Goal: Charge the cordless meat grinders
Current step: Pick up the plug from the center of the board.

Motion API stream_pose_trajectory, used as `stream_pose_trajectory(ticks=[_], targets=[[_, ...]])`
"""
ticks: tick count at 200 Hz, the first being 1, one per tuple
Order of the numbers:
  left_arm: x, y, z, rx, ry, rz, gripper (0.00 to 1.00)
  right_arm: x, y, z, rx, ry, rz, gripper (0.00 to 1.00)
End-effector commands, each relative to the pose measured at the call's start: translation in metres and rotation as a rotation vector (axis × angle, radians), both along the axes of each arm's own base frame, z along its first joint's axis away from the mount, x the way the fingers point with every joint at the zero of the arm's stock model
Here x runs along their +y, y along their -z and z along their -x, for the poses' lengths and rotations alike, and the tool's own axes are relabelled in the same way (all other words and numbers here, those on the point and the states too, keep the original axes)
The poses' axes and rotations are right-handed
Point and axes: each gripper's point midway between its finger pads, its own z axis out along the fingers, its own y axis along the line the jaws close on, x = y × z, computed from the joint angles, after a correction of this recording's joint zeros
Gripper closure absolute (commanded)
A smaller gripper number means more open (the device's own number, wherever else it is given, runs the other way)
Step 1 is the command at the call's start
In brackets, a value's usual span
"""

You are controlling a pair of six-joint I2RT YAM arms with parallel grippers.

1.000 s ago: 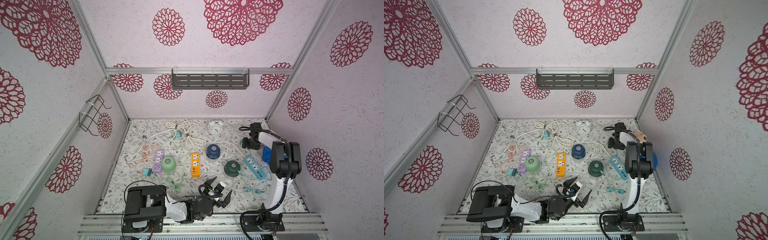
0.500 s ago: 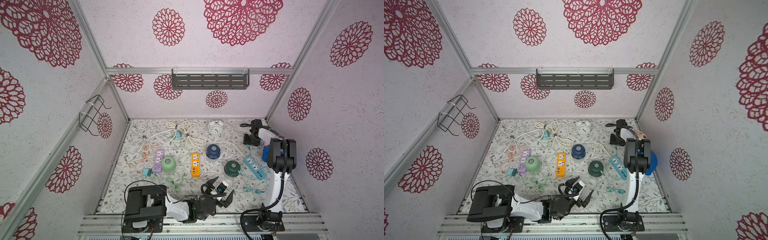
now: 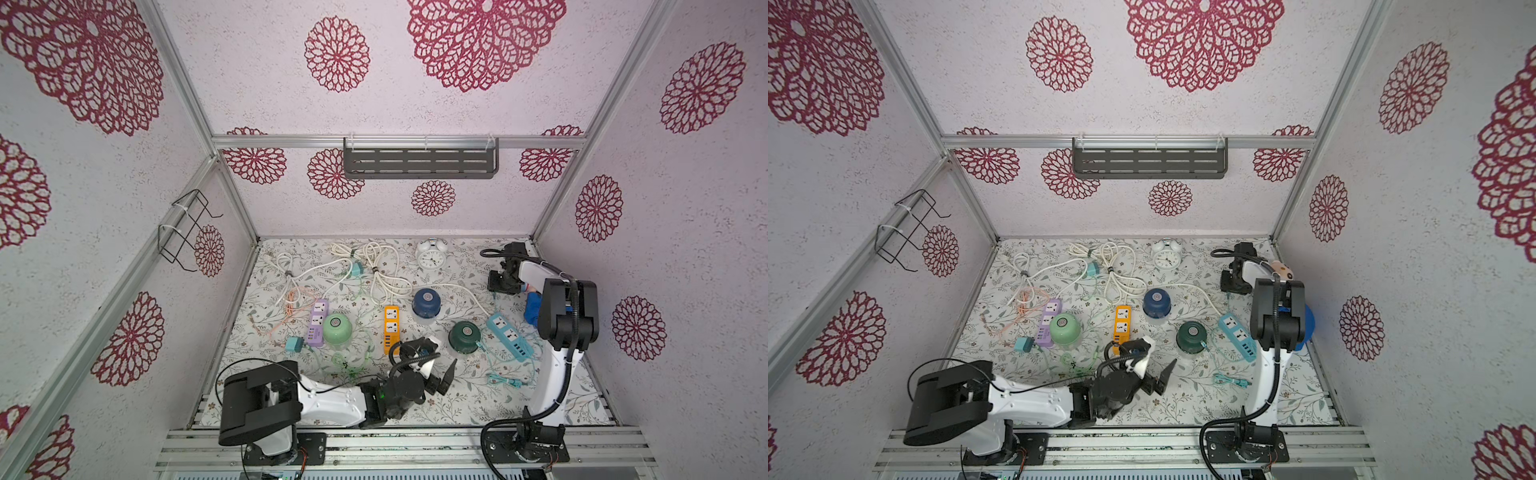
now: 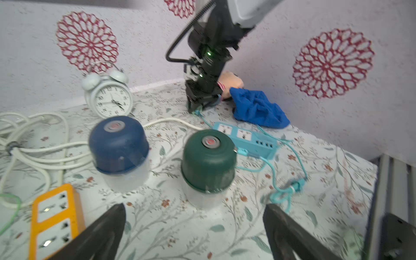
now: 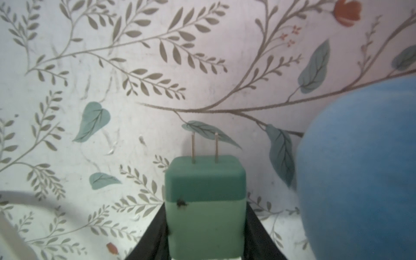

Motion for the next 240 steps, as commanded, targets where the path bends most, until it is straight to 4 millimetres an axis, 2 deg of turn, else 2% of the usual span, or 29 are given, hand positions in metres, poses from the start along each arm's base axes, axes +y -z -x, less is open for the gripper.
stream_pose_trajectory(ticks=[1,33,67,88,116,138,166,202,240], targets=[[0.02,0.003,-0.022,0.213,-0.037,-0.041,0.03,0.01,-0.052,-0.008,-0.111,-0.021,-0.022,0.67],[0.051,-0.018,-0.057,0.427,-0.054,0.001,0.09,0.024,-0.095,-0.01,-0.223,-0.041,-0.021,0.7],[0.067,-0.058,-0.081,0.581,0.008,0.147,0.12,0.048,-0.135,-0.001,-0.349,-0.093,-0.017,0.71],[0.073,-0.079,-0.097,0.666,0.052,0.252,0.16,0.077,-0.159,0.01,-0.44,-0.165,-0.048,0.71],[0.079,-0.1,-0.118,0.706,0.071,0.305,0.2,0.128,-0.185,0.034,-0.537,-0.31,-0.138,0.71],[0.076,-0.098,-0.131,0.743,0.09,0.315,0.21,0.169,-0.197,0.06,-0.572,-0.443,-0.223,0.71],[0.064,-0.085,-0.14,0.813,0.148,0.345,0.23,0.206,-0.203,0.093,-0.577,-0.575,-0.302,0.71],[0.05,-0.075,-0.147,0.857,0.189,0.352,0.25,0.236,-0.197,0.127,-0.538,-0.694,-0.347,0.71],[0.039,-0.069,-0.152,0.877,0.211,0.335,0.28,0.253,-0.194,0.147,-0.513,-0.77,-0.357,0.71]])
